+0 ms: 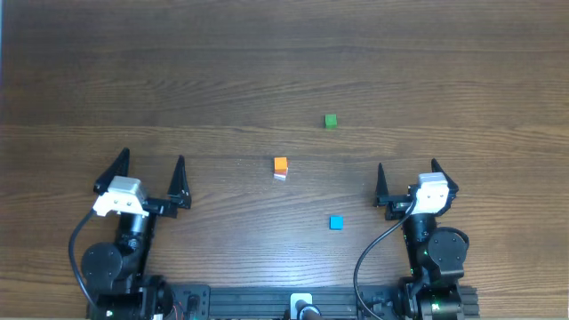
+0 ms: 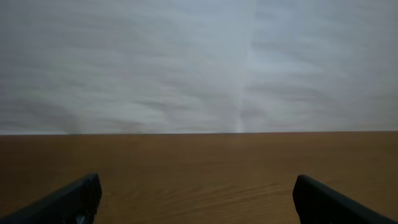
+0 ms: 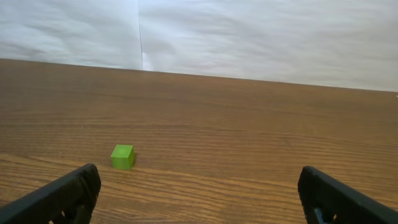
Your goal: Stack Cubes
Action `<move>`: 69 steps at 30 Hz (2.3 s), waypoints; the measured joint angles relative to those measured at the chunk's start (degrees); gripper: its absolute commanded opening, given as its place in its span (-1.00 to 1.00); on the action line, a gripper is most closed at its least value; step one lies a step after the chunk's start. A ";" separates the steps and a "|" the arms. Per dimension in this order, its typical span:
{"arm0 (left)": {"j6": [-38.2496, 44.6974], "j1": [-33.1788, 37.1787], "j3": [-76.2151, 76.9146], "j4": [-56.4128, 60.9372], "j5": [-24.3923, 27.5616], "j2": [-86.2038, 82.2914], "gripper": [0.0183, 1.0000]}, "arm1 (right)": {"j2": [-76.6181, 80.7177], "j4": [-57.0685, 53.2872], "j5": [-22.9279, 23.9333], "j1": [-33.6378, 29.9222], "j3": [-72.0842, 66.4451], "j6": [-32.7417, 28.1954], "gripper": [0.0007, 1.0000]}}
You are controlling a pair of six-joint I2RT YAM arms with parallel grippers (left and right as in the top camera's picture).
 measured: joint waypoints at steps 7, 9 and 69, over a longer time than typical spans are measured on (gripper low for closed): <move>0.42 0.00 -3.37 0.81 1.31 -0.87 1.00 | 0.00 0.00 -0.02 0.00 0.00 0.00 0.99; 0.42 0.00 -4.04 0.98 1.64 -0.87 1.00 | 0.00 0.00 0.00 0.00 0.00 0.02 0.99; 0.70 0.00 -6.91 -2.78 3.96 -1.11 1.00 | 32.17 -21.86 -4.52 0.35 45.46 5.90 0.99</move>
